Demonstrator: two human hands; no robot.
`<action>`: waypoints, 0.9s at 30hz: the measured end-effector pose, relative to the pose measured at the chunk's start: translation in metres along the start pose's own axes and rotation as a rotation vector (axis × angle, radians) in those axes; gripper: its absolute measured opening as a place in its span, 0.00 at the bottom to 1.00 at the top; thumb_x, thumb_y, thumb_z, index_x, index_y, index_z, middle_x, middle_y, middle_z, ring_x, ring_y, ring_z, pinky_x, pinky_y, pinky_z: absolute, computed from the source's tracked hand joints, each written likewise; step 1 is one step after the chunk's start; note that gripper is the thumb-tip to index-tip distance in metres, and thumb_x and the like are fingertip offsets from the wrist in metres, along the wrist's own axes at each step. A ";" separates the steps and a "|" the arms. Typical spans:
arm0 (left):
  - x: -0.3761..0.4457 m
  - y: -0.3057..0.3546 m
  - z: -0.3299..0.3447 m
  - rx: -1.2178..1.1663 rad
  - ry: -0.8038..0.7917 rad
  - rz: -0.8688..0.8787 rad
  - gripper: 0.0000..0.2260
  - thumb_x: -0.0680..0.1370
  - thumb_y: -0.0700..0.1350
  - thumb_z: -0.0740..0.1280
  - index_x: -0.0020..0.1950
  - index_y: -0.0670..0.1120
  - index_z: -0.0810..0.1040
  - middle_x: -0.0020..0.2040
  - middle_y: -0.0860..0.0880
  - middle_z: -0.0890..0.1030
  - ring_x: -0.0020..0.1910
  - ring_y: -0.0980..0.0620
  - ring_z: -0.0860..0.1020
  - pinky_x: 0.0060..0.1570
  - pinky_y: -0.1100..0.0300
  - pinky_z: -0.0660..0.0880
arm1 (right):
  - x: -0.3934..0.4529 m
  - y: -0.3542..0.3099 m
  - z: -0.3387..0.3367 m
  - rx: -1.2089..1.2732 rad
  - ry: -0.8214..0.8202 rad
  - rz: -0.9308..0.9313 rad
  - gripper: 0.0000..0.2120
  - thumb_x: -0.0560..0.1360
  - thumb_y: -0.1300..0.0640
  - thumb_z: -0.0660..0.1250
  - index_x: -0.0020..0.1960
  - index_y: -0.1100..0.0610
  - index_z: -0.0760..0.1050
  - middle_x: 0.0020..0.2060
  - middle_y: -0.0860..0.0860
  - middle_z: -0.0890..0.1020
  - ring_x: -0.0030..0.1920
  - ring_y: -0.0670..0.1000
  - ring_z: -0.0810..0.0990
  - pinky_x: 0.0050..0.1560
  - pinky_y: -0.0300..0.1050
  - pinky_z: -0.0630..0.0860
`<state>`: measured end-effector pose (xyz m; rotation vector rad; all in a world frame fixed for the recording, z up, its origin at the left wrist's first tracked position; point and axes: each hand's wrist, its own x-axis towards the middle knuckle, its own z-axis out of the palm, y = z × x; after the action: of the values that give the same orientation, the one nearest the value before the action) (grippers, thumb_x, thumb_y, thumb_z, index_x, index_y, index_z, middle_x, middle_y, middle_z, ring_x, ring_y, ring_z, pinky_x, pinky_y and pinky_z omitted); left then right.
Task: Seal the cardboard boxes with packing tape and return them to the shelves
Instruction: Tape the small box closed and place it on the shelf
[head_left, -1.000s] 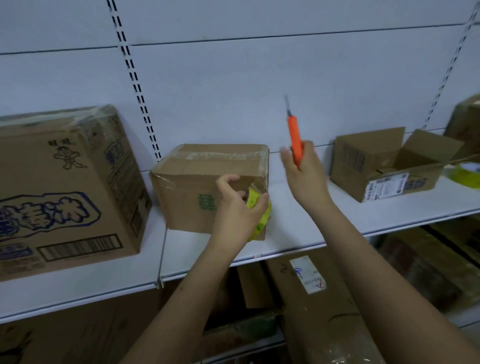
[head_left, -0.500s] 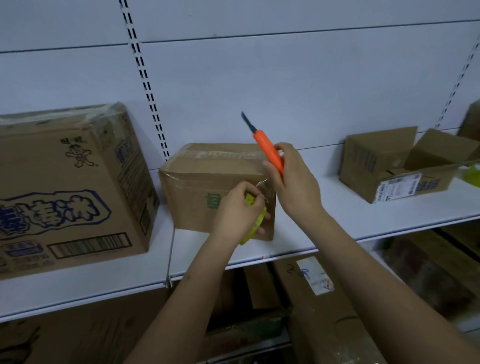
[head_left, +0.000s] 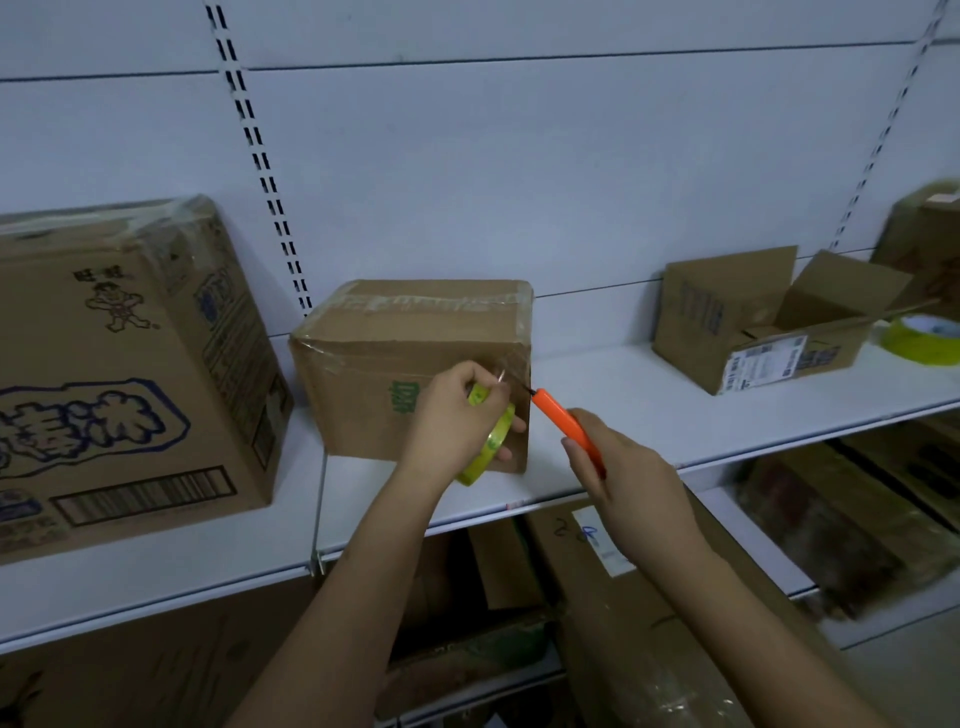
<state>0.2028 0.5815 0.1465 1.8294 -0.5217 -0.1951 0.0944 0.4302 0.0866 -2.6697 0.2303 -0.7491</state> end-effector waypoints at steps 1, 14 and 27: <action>0.000 0.000 0.001 -0.007 0.001 -0.007 0.06 0.82 0.42 0.64 0.49 0.40 0.75 0.36 0.46 0.86 0.26 0.44 0.80 0.30 0.52 0.80 | 0.003 -0.004 0.002 0.008 0.001 -0.009 0.29 0.78 0.37 0.46 0.72 0.49 0.68 0.47 0.48 0.82 0.39 0.48 0.78 0.39 0.41 0.73; -0.001 0.002 0.002 0.007 -0.007 -0.042 0.06 0.82 0.44 0.65 0.50 0.42 0.77 0.37 0.46 0.86 0.28 0.44 0.82 0.28 0.58 0.77 | 0.009 0.007 -0.005 -0.101 -0.045 -0.010 0.19 0.83 0.43 0.53 0.71 0.49 0.65 0.49 0.48 0.81 0.40 0.50 0.78 0.39 0.40 0.68; -0.011 -0.026 -0.008 -0.163 0.028 -0.120 0.06 0.81 0.40 0.67 0.45 0.40 0.75 0.35 0.40 0.84 0.26 0.46 0.79 0.26 0.57 0.76 | -0.005 0.046 -0.008 0.006 0.002 -0.011 0.25 0.81 0.39 0.52 0.74 0.48 0.65 0.52 0.49 0.80 0.47 0.52 0.81 0.43 0.47 0.78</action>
<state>0.2028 0.5994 0.1228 1.7024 -0.3657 -0.2845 0.0838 0.3863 0.0729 -2.6667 0.2134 -0.7543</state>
